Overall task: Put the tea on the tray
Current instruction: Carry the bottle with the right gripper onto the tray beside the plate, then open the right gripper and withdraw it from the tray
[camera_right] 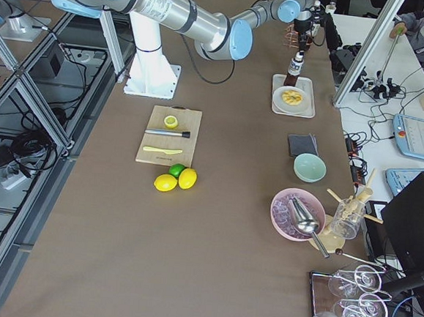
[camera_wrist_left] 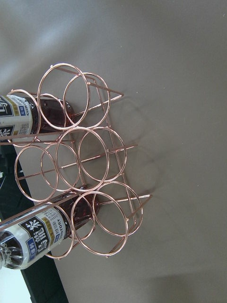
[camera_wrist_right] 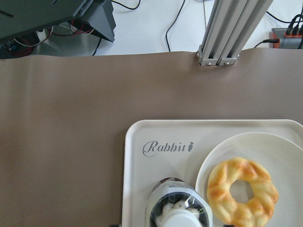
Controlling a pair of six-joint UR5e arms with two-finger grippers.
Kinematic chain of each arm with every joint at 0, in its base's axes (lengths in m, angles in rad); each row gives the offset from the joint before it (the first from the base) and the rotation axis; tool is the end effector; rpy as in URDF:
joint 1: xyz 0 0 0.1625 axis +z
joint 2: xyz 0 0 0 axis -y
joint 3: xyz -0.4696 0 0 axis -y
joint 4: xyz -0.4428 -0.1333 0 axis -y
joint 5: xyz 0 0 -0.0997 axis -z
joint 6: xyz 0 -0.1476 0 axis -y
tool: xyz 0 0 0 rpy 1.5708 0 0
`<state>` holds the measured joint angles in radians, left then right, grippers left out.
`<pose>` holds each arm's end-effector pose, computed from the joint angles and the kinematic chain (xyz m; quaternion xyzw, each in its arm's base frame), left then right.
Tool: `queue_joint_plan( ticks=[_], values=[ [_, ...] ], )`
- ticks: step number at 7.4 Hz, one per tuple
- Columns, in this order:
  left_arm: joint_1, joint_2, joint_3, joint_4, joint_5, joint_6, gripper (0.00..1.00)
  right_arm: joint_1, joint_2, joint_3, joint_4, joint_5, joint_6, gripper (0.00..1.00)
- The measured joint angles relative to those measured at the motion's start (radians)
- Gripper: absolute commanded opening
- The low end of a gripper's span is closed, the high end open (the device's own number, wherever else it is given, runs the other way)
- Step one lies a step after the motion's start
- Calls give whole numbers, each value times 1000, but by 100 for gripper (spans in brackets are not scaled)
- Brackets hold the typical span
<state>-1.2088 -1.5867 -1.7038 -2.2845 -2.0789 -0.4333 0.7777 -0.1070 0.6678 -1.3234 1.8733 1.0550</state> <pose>0.1579 -0.5905 0.5745 0.2847 0.3672 0.0737 0.8824 -0.6589 -0.7742 0.0024 0.1237 -0.3937 0.0600 0.9089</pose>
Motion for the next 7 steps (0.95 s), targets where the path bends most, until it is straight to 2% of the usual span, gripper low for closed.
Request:
queue_joint_plan(
  ticks=[1,3,5,7],
  values=[
    [-26,1,-2,11,-61,-23,97,19,-21,61,-27,33,-16,100],
    [-132,0,-1,86,-210,-23,97,43,-155,339,-181,62,-77,100],
    [-230,18,-5,173,-300,91,97,81,-376,642,-269,110,-126,100],
    [-345,45,-77,425,-359,365,97,141,-720,980,-287,175,-237,100]
  ],
)
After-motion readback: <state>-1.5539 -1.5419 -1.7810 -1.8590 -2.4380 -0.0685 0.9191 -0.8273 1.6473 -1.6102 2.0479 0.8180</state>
